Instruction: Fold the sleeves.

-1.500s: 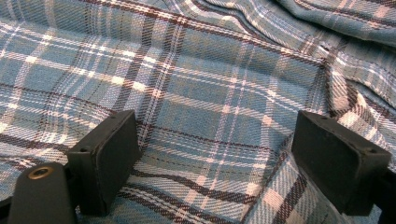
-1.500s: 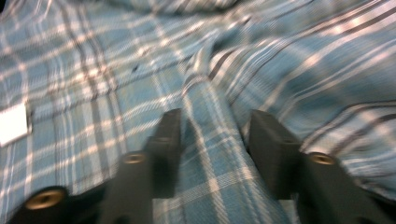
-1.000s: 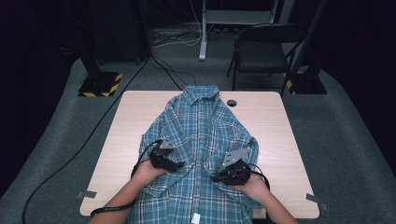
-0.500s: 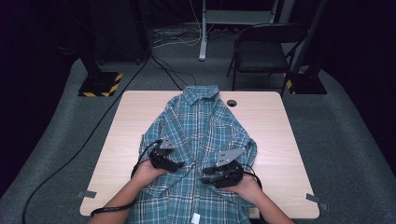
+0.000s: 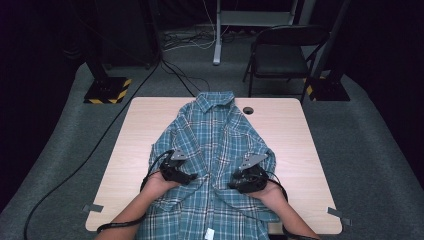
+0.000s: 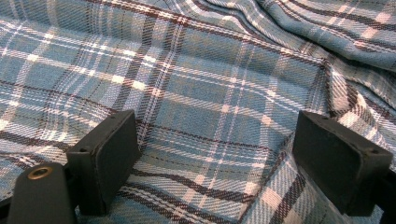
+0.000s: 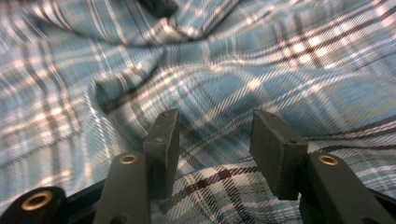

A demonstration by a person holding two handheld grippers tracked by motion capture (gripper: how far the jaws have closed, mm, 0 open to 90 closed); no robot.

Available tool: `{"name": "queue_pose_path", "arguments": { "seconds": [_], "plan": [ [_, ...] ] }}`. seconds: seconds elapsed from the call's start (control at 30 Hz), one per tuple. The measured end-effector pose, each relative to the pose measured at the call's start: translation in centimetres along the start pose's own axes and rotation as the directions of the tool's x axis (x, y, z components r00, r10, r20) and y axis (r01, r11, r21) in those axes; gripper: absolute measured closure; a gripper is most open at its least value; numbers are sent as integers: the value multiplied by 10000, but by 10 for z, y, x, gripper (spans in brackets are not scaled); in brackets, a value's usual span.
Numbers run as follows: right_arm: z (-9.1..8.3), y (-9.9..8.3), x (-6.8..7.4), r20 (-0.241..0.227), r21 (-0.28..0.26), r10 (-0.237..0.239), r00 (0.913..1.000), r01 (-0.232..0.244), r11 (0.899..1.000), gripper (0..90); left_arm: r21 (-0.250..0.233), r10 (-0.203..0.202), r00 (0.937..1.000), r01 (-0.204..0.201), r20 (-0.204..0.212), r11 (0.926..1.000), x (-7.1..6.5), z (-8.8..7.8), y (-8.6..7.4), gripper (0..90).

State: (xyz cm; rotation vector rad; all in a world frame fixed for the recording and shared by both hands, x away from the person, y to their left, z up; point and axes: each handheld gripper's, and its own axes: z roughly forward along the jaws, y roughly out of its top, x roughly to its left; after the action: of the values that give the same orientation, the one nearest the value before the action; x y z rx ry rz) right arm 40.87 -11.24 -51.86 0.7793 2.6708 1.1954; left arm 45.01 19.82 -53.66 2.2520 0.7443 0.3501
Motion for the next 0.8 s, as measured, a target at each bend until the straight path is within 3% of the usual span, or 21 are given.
{"name": "queue_pose_path", "arguments": {
  "seconds": [0.2, 0.33, 0.5, 0.63, 0.73, 0.8],
  "plan": [
    [15, -2, 9, 114, 631, -442, 9990, 434, 9971, 497, 5, 26, 10000, -26, 18, 10000, -1, 0, 0, 132],
    [17, -2, 13, 183, 641, -613, 9979, 600, 9961, 482, 6, 34, 10000, -34, 37, 10000, -1, 0, 0, 131],
    [15, -1, 16, -230, 663, -573, 9981, 587, 9961, 472, 39, 48, 9999, -48, 99, 10000, -1, -1, -1, 129],
    [3, 4, 14, 666, 8, -655, 9956, 656, 9978, 431, 98, 24, 9999, -25, 123, 9999, -2, -1, 0, 132],
    [-6, 6, 4, 1544, -409, -273, 9876, 340, 9986, 422, 119, 26, 9999, -28, 138, 9999, -1, -1, 0, 132],
    [-6, 4, -4, 2050, -370, 42, 9788, 34, 9993, 417, 111, 53, 9999, -55, 137, 9999, -2, -1, 0, 130]
  ]
}}
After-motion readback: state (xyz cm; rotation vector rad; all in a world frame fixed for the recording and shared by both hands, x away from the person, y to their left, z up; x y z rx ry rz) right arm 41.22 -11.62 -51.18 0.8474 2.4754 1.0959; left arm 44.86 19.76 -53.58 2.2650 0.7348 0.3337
